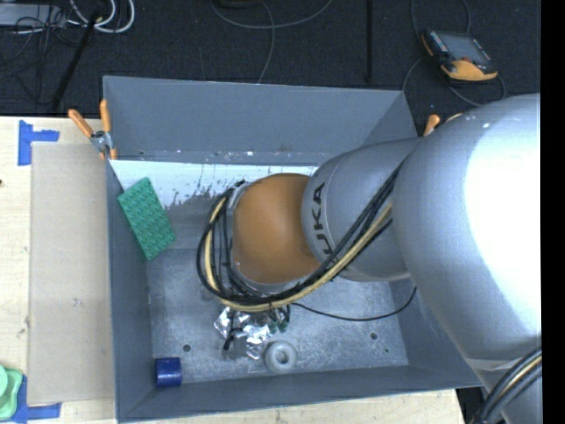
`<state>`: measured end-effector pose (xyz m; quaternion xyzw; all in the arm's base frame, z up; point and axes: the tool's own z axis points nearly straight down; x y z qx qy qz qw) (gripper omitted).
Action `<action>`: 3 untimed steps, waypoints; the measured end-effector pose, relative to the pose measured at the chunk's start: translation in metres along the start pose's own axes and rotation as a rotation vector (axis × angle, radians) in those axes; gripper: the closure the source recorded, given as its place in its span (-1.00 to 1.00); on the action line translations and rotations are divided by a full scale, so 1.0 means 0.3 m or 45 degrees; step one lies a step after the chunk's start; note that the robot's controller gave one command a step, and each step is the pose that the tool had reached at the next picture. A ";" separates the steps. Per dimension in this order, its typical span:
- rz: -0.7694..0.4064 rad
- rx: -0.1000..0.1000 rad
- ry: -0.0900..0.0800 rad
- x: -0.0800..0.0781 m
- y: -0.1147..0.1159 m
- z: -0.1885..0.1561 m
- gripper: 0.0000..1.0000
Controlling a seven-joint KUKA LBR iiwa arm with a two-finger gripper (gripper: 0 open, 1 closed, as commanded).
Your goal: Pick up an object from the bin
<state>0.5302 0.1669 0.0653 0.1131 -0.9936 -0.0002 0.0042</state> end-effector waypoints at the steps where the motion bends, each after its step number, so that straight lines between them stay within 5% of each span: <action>1: 0.100 0.002 -0.005 0.077 -0.122 -0.012 -1.00; 2: 0.100 0.000 -0.008 0.073 -0.120 -0.015 1.00; 3: 0.113 0.001 -0.022 0.068 -0.111 -0.558 1.00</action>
Offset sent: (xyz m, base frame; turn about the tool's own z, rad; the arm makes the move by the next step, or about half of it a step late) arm -0.0133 -0.0398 0.0047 0.0772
